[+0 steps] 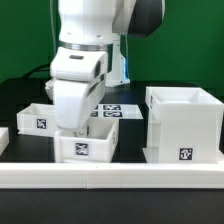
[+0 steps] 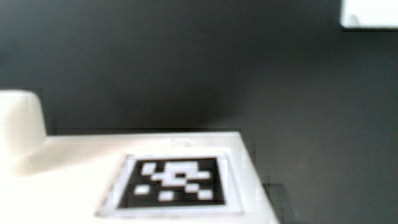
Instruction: Assemble drawer
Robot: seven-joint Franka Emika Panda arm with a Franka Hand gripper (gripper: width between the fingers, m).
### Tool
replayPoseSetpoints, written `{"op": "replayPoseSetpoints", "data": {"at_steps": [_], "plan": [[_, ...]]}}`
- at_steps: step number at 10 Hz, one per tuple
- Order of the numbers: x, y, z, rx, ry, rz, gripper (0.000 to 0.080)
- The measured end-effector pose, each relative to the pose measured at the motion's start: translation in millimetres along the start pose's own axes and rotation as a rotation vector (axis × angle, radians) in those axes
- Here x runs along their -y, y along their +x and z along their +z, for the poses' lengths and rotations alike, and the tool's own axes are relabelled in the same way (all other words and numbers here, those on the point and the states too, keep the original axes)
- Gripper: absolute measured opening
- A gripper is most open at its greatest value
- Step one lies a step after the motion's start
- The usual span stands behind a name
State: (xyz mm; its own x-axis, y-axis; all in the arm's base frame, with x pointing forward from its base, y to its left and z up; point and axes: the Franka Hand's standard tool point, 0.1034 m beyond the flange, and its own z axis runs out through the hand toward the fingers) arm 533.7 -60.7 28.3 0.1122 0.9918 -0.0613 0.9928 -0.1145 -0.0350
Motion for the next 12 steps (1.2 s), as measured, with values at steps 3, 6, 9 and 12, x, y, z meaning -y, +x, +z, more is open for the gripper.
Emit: {"op": "replayPoseSetpoints", "data": {"at_steps": [3,6,9,12], "plan": [[1.5,-5.1,1.7,0.008,0.004,-0.073,0.0041],[0.3,7.5,3.3,0.008,0.008,-0.088,0.0041],[1.1,22.2,5.5,-0.003,0.01,-0.076,0.0042],[1.6,19.6,6.3,-0.002,0.012,-0.072,0.0042]]}}
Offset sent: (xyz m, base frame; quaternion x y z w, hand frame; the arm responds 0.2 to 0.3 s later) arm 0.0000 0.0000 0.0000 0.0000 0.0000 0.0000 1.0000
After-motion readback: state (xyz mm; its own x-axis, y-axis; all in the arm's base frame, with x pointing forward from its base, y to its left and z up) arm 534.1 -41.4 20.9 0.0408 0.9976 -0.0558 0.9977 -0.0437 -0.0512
